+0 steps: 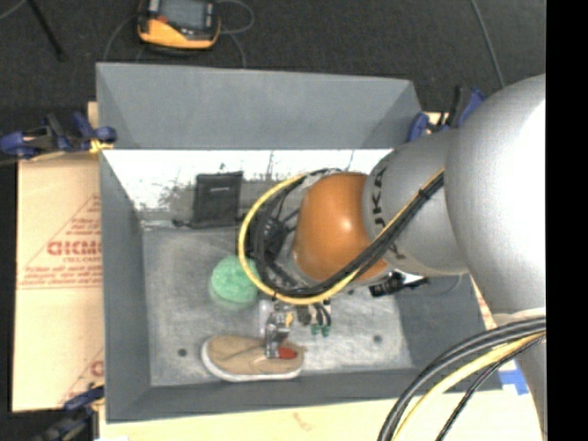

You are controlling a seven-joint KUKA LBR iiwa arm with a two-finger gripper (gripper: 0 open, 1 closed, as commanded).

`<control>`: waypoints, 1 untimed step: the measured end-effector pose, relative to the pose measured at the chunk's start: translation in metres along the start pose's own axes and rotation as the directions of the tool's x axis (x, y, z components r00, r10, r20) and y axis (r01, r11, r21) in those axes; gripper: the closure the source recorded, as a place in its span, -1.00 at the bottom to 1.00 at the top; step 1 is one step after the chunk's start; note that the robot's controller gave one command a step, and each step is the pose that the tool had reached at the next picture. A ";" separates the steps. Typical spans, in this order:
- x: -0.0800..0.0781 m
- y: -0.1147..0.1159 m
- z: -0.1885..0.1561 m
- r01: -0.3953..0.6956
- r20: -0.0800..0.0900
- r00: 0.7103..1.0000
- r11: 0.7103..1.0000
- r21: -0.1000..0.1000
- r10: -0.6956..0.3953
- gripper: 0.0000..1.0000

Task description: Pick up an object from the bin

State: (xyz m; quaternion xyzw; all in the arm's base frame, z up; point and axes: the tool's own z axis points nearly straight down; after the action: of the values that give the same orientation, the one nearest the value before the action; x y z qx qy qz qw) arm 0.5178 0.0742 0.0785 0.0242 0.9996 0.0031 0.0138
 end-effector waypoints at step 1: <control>-0.023 0.005 0.002 0.225 -0.035 0.974 0.974 -0.001 -0.224 1.00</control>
Offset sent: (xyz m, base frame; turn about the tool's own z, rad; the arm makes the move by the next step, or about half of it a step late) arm 0.0000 0.0000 0.0000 0.0000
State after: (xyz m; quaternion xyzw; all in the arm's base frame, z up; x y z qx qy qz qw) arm 0.5415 0.0777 0.0772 -0.0889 0.9960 0.0003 -0.0032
